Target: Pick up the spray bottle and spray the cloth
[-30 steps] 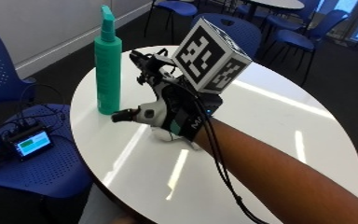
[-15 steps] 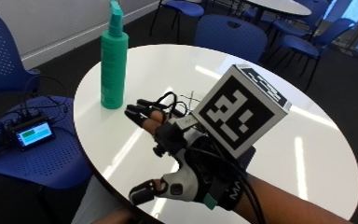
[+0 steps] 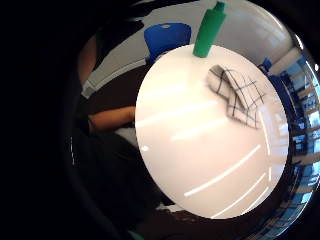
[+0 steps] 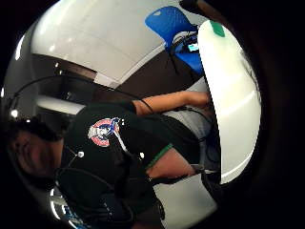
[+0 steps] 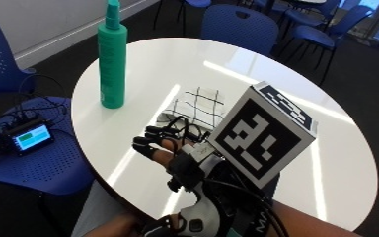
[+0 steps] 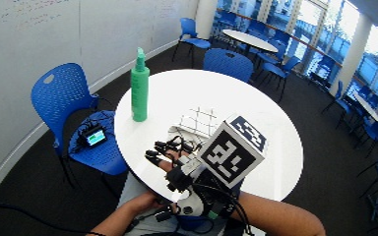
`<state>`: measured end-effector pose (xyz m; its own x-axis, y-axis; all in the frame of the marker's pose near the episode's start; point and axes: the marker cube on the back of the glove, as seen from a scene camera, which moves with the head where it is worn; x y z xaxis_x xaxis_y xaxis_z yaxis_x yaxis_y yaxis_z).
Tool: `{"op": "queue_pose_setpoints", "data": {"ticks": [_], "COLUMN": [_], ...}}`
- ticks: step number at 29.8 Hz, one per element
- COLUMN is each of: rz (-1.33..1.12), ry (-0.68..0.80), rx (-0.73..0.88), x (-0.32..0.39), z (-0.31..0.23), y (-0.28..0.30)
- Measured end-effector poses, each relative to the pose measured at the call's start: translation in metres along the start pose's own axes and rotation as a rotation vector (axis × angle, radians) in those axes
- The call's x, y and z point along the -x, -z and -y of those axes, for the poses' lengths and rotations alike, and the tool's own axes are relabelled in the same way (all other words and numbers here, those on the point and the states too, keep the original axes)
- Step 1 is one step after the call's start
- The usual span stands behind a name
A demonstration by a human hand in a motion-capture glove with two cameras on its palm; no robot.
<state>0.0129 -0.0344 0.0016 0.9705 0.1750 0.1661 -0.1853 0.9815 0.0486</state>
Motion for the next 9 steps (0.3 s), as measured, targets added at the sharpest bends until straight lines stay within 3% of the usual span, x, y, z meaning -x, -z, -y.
{"op": "queue_pose_setpoints", "data": {"ticks": [9], "rz": [0.015], "ry": [-0.016], "rx": [-0.001], "x": [-0.0031], "z": [-0.0027], "y": [-0.0018]}}
